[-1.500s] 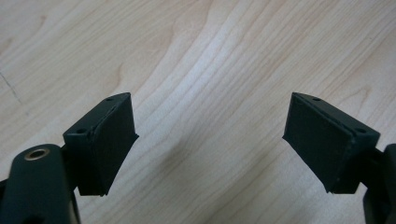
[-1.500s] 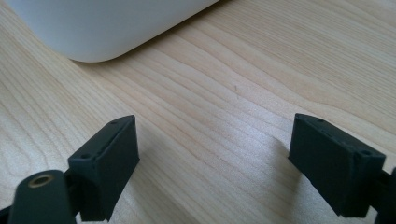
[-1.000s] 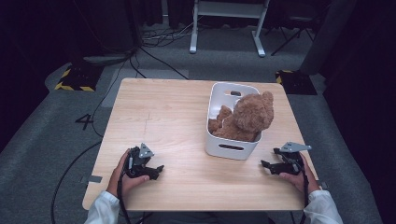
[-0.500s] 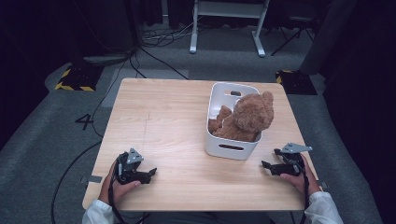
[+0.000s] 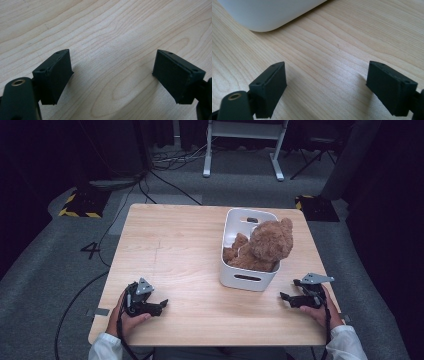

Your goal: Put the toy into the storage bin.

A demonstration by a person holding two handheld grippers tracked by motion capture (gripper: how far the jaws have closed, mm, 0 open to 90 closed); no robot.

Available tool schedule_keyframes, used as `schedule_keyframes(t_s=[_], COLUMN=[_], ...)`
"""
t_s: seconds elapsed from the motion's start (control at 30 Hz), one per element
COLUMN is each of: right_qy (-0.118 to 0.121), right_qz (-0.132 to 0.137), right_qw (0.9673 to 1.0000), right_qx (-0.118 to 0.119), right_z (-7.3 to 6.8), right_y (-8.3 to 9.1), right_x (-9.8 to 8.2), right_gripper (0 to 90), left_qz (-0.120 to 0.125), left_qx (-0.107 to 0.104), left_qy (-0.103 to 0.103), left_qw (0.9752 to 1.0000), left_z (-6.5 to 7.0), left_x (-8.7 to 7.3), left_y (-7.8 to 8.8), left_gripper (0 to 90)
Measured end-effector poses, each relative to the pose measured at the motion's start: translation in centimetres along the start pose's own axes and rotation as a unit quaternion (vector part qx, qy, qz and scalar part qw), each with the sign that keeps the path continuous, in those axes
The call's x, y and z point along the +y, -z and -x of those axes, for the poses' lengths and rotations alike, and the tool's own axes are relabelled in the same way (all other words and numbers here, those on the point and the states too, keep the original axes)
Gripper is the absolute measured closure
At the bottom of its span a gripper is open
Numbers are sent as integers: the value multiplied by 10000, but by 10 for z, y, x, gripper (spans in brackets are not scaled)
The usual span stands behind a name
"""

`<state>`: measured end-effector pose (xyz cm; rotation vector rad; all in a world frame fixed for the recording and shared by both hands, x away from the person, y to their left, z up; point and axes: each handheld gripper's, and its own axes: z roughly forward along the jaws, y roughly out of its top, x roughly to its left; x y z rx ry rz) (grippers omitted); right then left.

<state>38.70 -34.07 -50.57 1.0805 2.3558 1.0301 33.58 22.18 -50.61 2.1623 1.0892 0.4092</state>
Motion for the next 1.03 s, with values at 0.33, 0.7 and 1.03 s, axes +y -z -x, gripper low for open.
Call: schedule_keyframes(t_s=[0.33, 0.7, 1.03], right_qy=[17, 21, 59], right_qz=[-7, -7, -9], right_qw=[10000, 10000, 10000], right_qx=[24, 32, 72], right_z=[0, 1, 2], right_y=[-1, -1, -1], right_x=[1, 1, 1], right_gripper=[154, 154, 155], left_qz=[3, -5, -6], left_qx=[50, 121, 148], left_qy=[62, 159, 189], left_qw=[10000, 9998, 9997], left_z=[0, -1, -1], left_x=[0, 0, 0], left_y=[0, 0, 0], left_gripper=[156, 157, 157])
